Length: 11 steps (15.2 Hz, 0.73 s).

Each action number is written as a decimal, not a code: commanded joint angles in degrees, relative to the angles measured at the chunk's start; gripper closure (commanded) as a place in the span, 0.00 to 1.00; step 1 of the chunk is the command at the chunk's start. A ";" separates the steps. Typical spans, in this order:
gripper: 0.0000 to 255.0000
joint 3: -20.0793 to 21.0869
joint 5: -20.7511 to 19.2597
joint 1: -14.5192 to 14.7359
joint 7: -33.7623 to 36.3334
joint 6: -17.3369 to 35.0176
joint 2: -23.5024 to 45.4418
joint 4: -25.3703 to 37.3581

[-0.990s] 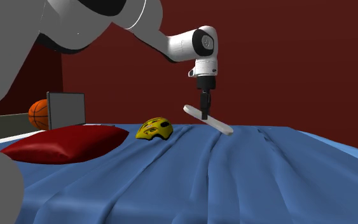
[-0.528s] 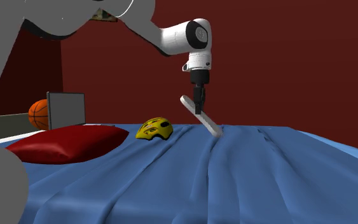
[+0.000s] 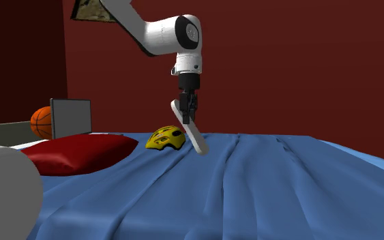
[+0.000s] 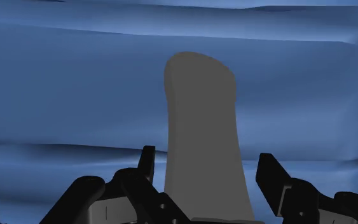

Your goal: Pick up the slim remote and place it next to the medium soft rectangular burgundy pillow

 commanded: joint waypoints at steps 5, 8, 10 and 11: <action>1.00 4.09 -7.18 5.26 11.26 1.88 -12.20 -11.91; 1.00 6.95 -9.42 6.66 16.48 2.18 -17.09 -16.68; 1.00 8.99 -10.44 7.44 19.82 2.22 -19.98 -19.52; 1.00 10.03 -10.82 7.81 21.46 2.21 -21.31 -20.83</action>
